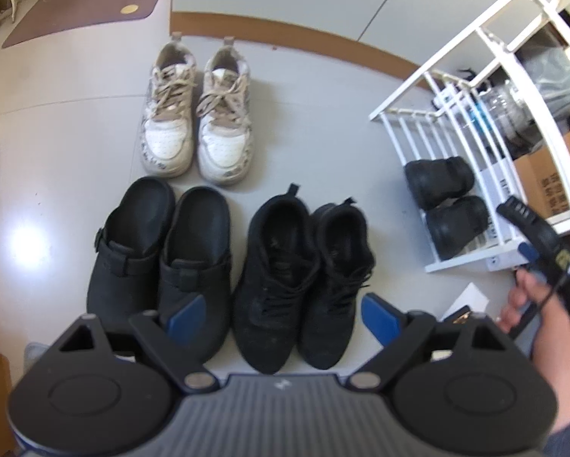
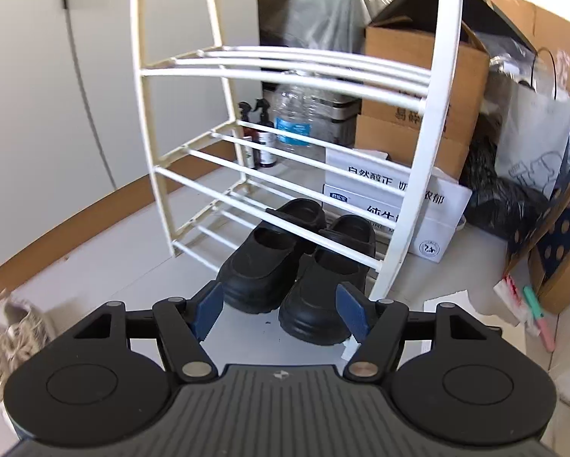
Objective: Organize scattered shoes
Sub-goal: 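Open the right gripper and withdraw it from the rack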
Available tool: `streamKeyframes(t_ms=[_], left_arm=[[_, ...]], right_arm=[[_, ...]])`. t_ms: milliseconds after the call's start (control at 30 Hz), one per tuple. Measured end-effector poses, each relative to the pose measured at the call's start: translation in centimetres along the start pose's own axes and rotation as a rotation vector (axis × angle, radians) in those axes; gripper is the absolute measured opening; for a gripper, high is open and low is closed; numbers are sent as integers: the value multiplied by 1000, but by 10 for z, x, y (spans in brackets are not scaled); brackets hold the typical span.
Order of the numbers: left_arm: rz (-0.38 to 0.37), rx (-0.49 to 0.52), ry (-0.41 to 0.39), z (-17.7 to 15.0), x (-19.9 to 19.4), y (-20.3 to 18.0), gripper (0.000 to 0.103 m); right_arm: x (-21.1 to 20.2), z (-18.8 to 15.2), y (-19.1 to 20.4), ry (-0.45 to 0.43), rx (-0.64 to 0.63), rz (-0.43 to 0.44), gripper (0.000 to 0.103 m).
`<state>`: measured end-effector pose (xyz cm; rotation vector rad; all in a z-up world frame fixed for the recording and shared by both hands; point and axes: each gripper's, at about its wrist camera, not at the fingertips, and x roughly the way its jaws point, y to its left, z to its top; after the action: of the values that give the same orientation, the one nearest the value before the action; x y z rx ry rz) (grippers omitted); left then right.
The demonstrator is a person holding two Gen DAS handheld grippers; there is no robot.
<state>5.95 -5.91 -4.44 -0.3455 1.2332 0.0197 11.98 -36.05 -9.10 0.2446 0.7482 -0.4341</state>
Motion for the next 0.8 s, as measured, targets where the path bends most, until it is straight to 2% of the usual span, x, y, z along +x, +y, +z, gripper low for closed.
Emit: streamKeyframes(t_ms=[67, 200, 300, 467, 600, 800], left_arm=[[29, 25, -17, -2, -2, -5, 95], [42, -4, 5, -7, 2, 0, 95], [60, -11, 19, -12, 6, 7, 95], [61, -46, 24, -18, 2, 17, 95], [51, -29, 33, -20, -10, 23, 95], [80, -54, 8, -20, -37, 37, 95]], right_arm=[[-17, 3, 2, 12, -30, 29, 71], [-47, 14, 13, 30, -162, 87, 73], [-77, 21, 18, 61, -270, 172, 81], [-115, 23, 10, 148, -317, 318, 85], [-135, 13, 2, 148, -404, 355, 85], [-142, 16, -1, 124, -368, 372, 85]])
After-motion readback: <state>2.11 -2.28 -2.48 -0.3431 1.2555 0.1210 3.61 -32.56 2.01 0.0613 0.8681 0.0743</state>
